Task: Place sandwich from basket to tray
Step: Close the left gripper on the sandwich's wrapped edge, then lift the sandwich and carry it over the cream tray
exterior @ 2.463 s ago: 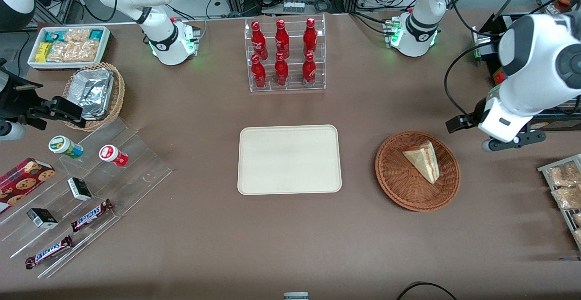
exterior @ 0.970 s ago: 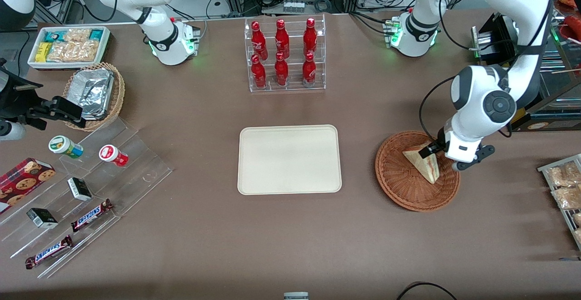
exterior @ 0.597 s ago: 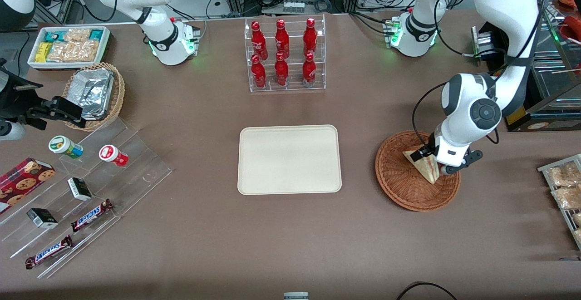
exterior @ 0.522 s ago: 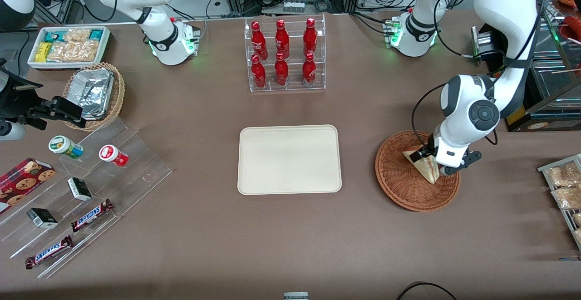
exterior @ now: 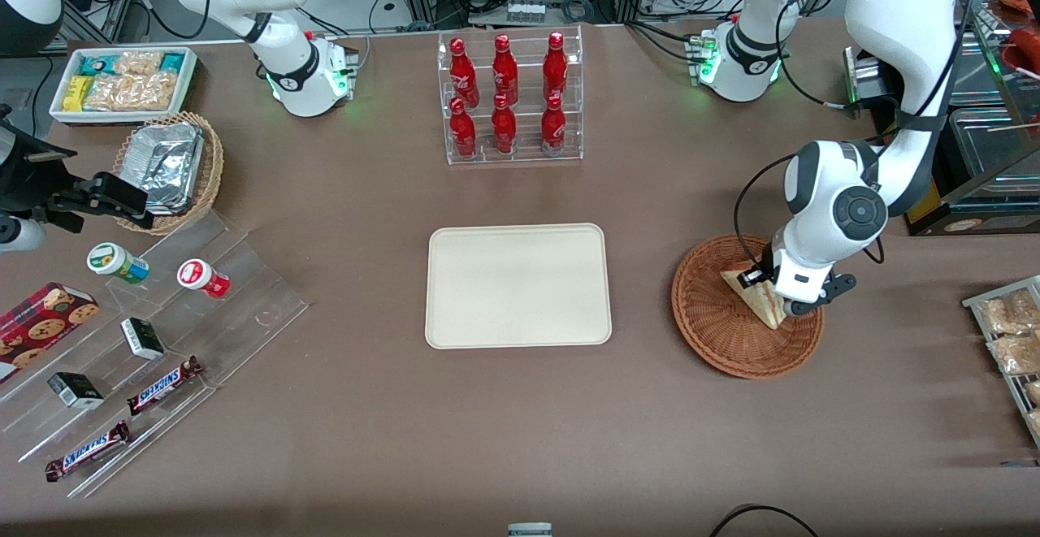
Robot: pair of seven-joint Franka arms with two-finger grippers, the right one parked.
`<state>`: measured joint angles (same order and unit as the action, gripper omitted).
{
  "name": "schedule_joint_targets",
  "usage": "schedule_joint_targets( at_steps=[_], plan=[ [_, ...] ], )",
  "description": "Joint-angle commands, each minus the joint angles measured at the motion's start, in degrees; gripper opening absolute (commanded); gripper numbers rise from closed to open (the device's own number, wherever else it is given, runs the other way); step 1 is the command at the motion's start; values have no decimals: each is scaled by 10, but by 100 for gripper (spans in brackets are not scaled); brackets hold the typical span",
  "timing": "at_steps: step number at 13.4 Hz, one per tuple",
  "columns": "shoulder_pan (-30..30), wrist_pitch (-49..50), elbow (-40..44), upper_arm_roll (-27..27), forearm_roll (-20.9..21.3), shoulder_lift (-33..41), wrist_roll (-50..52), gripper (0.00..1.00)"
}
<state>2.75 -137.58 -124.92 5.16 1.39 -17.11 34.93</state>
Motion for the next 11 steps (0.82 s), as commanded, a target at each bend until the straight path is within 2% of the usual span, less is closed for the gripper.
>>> schedule_joint_targets(
  at_steps=[1, 7, 11],
  plan=[
    [5, 21, 14, -1, 4, 4, -5, 0],
    [5, 123, 89, 13, 5, 1, -59, 0],
    [32, 210, 149, 17, 19, 0, -127, 0]
  ],
)
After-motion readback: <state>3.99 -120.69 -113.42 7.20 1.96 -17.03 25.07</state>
